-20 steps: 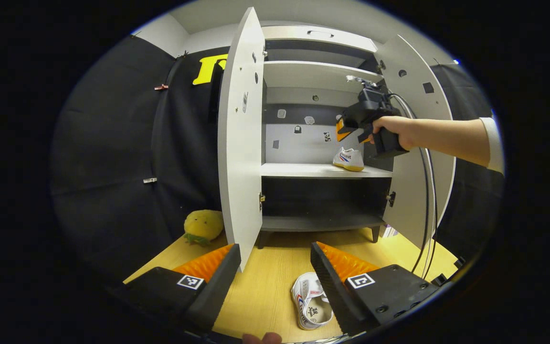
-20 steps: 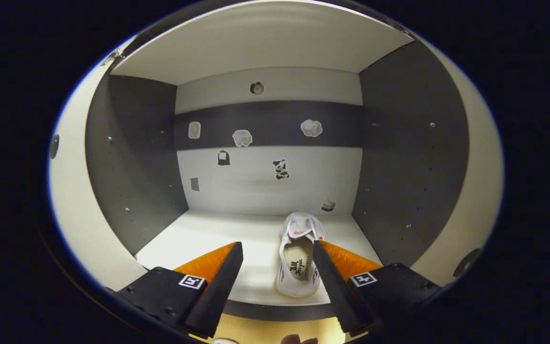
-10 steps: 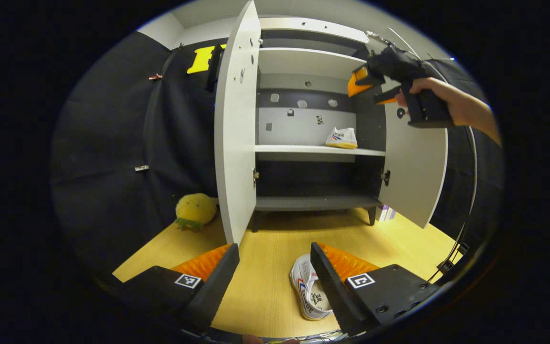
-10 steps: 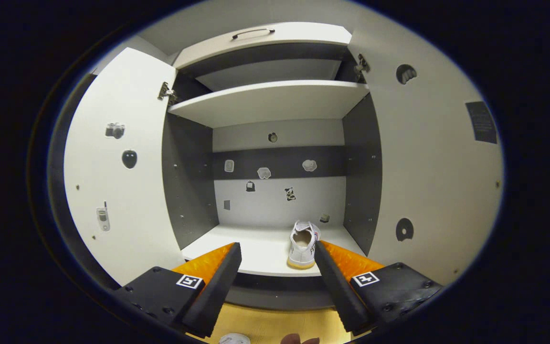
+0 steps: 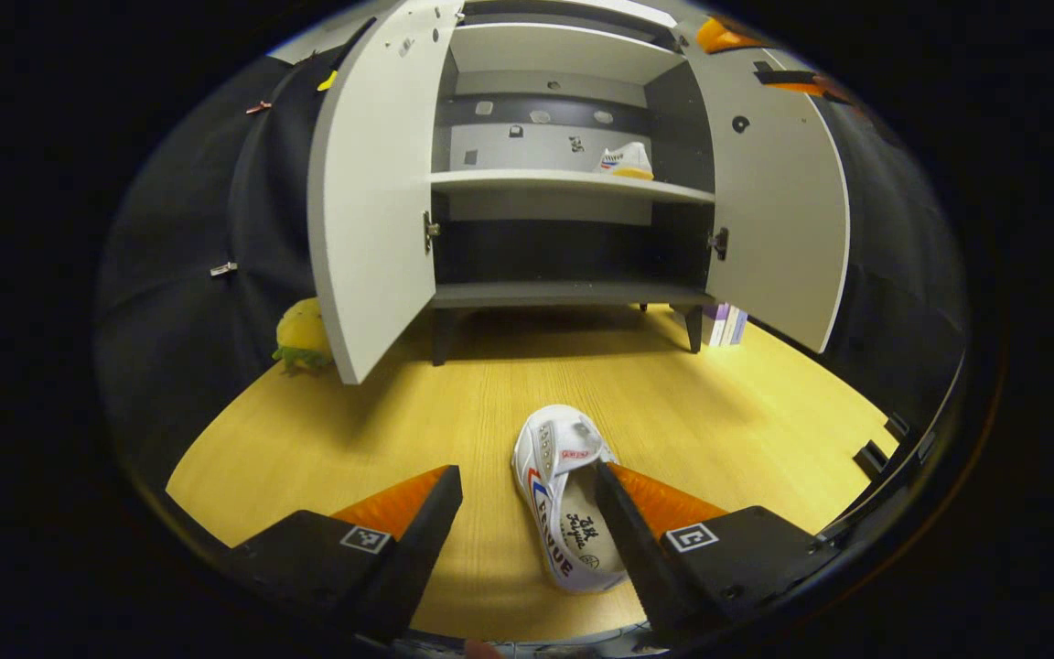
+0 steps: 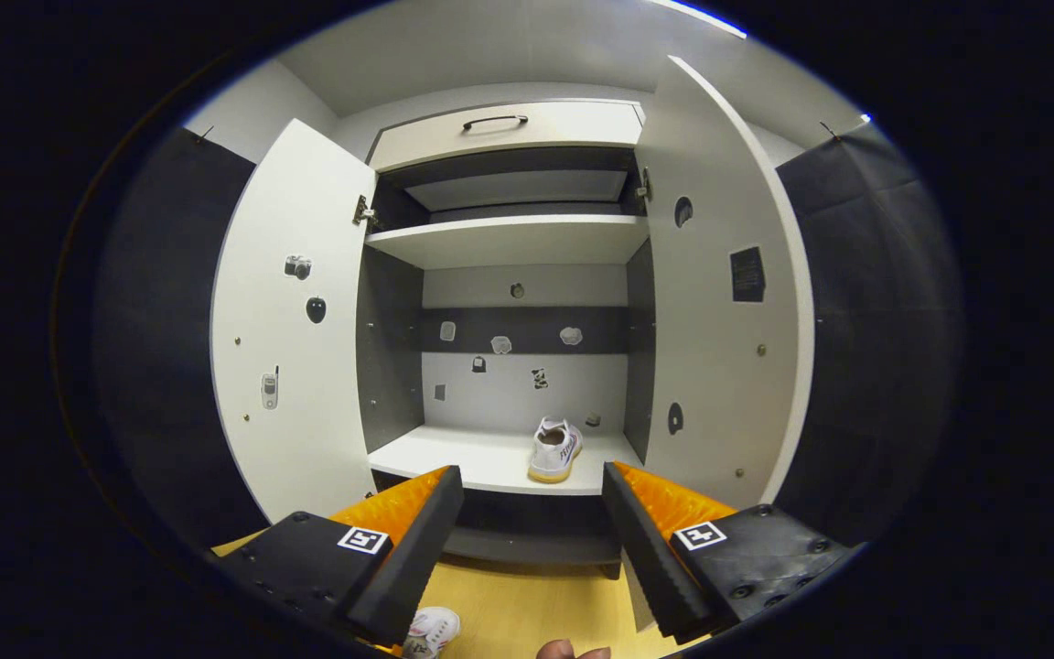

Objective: Grab one shoe with the right hand and put it into the shoe cabinet, grab the other shoe with the left hand and put it into the shoe cabinet; then close the right door with the right hand and the left door with the left hand.

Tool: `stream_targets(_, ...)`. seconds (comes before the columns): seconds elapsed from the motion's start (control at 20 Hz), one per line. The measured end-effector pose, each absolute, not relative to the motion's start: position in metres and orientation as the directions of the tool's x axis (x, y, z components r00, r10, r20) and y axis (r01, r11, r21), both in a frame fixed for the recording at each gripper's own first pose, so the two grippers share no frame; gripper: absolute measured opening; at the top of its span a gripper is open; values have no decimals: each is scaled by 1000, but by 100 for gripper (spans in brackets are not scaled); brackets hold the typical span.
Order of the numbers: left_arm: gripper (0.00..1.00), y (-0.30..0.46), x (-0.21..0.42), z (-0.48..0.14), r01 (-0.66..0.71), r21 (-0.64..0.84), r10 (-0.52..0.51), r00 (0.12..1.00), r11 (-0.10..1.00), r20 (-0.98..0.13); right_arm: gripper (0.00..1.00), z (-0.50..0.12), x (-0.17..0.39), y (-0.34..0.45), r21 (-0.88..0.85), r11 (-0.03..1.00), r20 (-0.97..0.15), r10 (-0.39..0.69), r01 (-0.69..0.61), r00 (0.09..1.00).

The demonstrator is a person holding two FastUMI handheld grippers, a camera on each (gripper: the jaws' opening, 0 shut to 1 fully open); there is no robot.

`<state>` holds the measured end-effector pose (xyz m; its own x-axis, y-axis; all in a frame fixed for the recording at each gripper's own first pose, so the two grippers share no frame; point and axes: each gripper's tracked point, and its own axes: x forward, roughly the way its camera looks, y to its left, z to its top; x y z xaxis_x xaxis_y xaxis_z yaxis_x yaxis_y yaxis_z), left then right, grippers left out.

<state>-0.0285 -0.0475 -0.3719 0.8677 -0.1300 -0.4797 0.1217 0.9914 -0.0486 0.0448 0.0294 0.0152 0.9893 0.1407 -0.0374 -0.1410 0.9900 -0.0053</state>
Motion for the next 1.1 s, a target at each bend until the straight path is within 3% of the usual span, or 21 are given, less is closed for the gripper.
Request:
stream_targets(0.5, 67, -60, 22, -428, 164, 27, -125, 838, 986, -531, 98, 20, 18, -32, -20, 999, -61, 39, -40, 997)
stream_targets(0.65, 48, -61, 38, -439, 162, 40, -115, 831, 986, -545, 98, 23, 17, -39, -14, 999, -64, 27, -28, 998)
stream_targets(0.9, 36, -55, 53, -449, 134, 50, -84, 825, 990, -559, 98, 28, 14, -43, -16, 1000, -55, 18, -19, 998)
stream_targets(1.1, 17, -51, 53, -449, 146, 77, -75, 813, 986, -577, 97, 21, 14, -44, 14, 1000, -80, 10, -8, 997)
